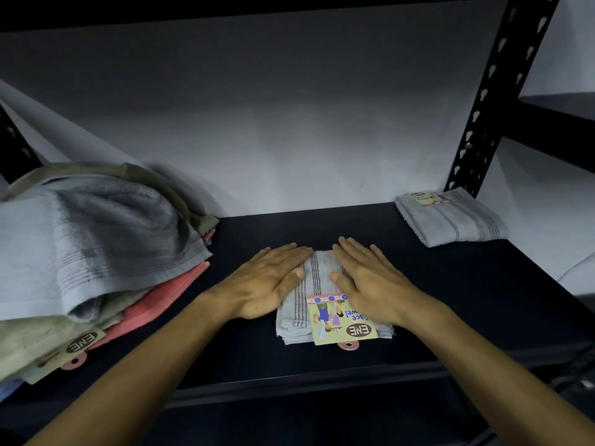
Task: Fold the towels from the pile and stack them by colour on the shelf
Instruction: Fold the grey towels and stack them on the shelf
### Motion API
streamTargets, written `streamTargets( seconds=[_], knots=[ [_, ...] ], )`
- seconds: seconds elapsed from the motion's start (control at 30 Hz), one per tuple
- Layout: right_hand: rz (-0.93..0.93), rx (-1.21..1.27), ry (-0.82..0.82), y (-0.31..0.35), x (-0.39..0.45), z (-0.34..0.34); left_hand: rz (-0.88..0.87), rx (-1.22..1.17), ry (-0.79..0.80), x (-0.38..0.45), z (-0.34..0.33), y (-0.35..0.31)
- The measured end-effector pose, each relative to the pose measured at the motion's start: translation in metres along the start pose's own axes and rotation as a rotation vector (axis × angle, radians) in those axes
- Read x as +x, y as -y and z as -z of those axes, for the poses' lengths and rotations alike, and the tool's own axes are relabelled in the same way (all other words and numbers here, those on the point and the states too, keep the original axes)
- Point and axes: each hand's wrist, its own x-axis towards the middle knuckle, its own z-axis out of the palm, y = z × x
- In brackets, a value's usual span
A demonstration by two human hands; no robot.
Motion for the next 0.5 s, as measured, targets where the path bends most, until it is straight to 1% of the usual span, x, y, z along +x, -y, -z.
streamTargets(
  seconds=[0.07,0.1,0.13,0.17,0.2,0.23,0.3,0.33,0.37,0.43,0.5],
  knots=[
    [0.003,0.008,-0.263,0.02,-0.016,-0.004,-0.057,-0.01,-0.042,-0.001,0.004,0.005],
    [0.017,-0.012,-0.366,0.032,-0.025,-0.009,-0.071,0.005,-0.045,-0.002,0.005,0.007],
    [0.036,-0.028,-0.434,0.043,-0.033,-0.014,-0.071,0.022,-0.041,-0.004,0.004,0.009],
    [0.053,-0.039,-0.461,0.051,-0.039,-0.02,-0.059,0.037,-0.037,-0.005,0.002,0.011],
    [0.079,-0.045,-0.431,0.054,-0.042,-0.025,-0.04,0.05,-0.037,-0.007,0.001,0.011],
    [0.098,-0.032,-0.355,0.054,-0.043,-0.027,-0.016,0.07,-0.04,-0.011,0.001,0.011],
    [0.14,0.031,-0.151,0.037,-0.04,-0.024,0.041,0.14,-0.053,-0.021,-0.001,0.007],
    [0.174,0.054,-0.077,0.025,-0.038,-0.022,0.067,0.184,-0.07,-0.027,-0.003,0.004],
    [0.211,0.048,-0.037,0.013,-0.034,-0.018,0.09,0.229,-0.099,-0.035,-0.005,0.0],
    [0.255,0.022,0.035,-0.011,-0.029,-0.009,0.11,0.316,-0.183,-0.05,-0.011,-0.012],
    [0.265,0.007,0.117,-0.032,-0.025,0.003,0.077,0.388,-0.336,-0.065,-0.02,-0.027]
  ],
)
